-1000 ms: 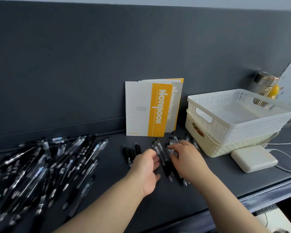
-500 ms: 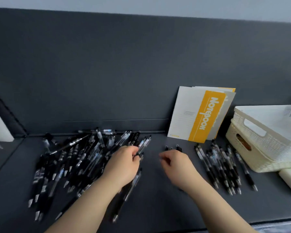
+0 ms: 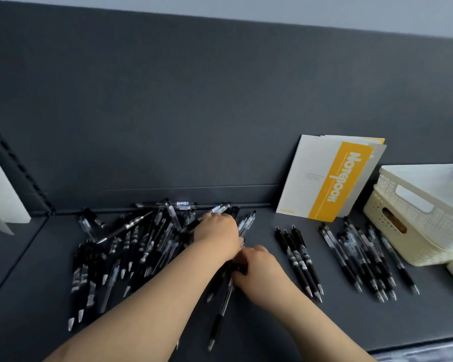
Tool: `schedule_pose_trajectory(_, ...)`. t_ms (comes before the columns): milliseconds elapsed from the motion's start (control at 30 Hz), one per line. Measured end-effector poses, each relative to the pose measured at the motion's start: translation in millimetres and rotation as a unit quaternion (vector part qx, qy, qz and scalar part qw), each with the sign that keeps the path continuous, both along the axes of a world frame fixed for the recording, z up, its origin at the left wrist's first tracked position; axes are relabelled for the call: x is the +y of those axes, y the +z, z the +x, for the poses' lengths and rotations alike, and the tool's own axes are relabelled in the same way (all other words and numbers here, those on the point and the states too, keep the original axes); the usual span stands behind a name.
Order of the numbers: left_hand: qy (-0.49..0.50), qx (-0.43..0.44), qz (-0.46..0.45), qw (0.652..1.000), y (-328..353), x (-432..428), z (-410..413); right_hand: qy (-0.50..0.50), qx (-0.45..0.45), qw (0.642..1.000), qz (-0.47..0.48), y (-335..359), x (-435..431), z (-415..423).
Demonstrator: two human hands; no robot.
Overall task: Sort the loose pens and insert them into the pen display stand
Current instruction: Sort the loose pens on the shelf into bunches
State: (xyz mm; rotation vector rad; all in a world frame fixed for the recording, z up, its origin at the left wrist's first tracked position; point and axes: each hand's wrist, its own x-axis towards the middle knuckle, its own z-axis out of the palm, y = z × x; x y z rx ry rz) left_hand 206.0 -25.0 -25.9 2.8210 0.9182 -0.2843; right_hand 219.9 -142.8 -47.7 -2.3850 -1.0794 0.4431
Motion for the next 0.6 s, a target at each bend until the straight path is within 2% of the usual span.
schedule_pose_trajectory(300,-0.010,0.030,-0.029,0.999,-2,2,13,-0.037,0.025,0.999,-0.019,-3,-1,-15)
schedule_pose_trajectory(367,-0.002,0.015,-0.047,0.999,-3,5,10,-0.053,0.026,0.998,-0.019,-1,-2,-14)
schedule_pose_trajectory(500,0.015,-0.080,-0.130,0.988,-1,21,-2,-0.074,0.031,0.997,-0.008,1,-3,-12)
schedule_pose_trajectory(600,0.061,-0.202,-0.228,0.951,3,36,-16,-0.093,0.062,0.993,0.020,2,-4,-9)
